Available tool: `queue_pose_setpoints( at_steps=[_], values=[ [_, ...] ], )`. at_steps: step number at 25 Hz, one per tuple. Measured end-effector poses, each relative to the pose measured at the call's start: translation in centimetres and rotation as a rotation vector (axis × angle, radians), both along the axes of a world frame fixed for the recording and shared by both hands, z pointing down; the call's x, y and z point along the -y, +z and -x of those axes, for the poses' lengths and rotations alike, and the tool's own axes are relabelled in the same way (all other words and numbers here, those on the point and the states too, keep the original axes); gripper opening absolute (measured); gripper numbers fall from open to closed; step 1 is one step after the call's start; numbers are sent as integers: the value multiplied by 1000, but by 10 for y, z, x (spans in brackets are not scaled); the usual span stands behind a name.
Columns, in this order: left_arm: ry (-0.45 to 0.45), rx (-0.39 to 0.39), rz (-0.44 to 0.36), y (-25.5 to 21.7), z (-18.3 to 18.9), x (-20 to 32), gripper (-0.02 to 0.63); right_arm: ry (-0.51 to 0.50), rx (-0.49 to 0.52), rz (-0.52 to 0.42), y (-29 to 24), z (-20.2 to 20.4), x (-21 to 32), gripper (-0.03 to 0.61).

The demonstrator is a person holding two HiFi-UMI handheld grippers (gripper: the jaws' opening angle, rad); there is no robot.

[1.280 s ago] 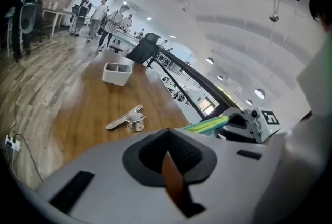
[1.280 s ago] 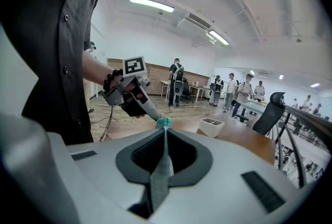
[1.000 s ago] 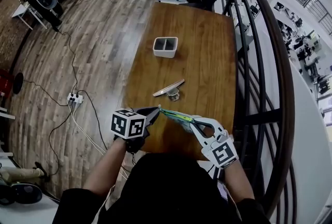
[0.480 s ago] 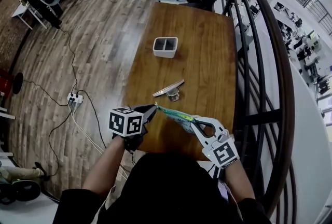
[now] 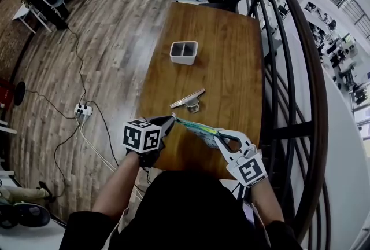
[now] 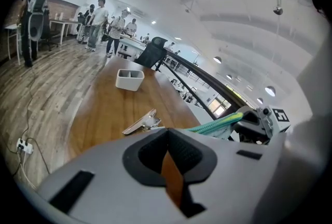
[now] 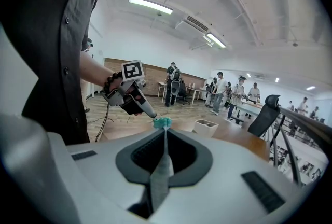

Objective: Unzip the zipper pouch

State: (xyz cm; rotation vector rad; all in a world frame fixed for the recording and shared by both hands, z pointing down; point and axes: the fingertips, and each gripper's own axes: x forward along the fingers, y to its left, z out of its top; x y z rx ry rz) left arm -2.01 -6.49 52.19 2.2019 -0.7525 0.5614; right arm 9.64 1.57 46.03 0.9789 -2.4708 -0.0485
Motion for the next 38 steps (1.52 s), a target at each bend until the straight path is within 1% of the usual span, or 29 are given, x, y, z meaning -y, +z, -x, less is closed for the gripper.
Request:
queue_pose_setpoints(
  at_steps=[3, 7, 10, 15, 17, 18, 20, 25, 29, 30, 31, 32, 33, 36, 38],
  values=[
    [-11, -9, 9, 2, -1, 2, 12, -21, -25, -13, 1, 0, -1, 6],
    [-19, -16, 17, 5, -1, 2, 12, -14, -16, -14, 2, 1, -1, 6],
    [-14, -13, -7, 3, -3, 1, 14, 8, -5, -15, 1, -3, 2, 6],
    [-12, -29, -40, -3, -4, 2, 15, 30, 17, -16, 1, -5, 8, 8],
    [-14, -43, -53, -6, -4, 2, 25, 38, 8, -8, 7, -5, 10, 8],
    [-13, -52, -54, -8, -5, 2, 43, 37, 1, -6, 10, -4, 11, 8],
    [-7, -70, -46, -11, -7, 0, 88, 32, -15, -6, 14, -3, 13, 8],
    [-23, -95, -25, -11, -6, -6, 94, 30, -33, -11, 19, -1, 19, 11],
    [-40, -117, 5, -8, -3, -12, 94, 56, -54, 18, 32, -4, 23, 20],
    [-41, -118, 11, -6, -2, -14, 94, 62, -62, 36, 39, -6, 23, 25],
    [-42, -118, 18, -4, -1, -16, 94, 67, -68, 59, 46, -8, 22, 45],
    [-43, -118, 24, -2, -1, -17, 94, 75, -71, 81, 53, -10, 21, 88],
    [-45, -118, 30, 0, 0, -19, 94, 84, -72, 96, 58, -13, 21, 112],
    [-53, -119, 41, 3, 1, -22, 94, 106, -70, 114, 64, -20, 20, 137],
    [-64, -124, 44, 3, 3, -23, 94, 109, -68, 116, 63, -22, 18, 137]
  ],
)
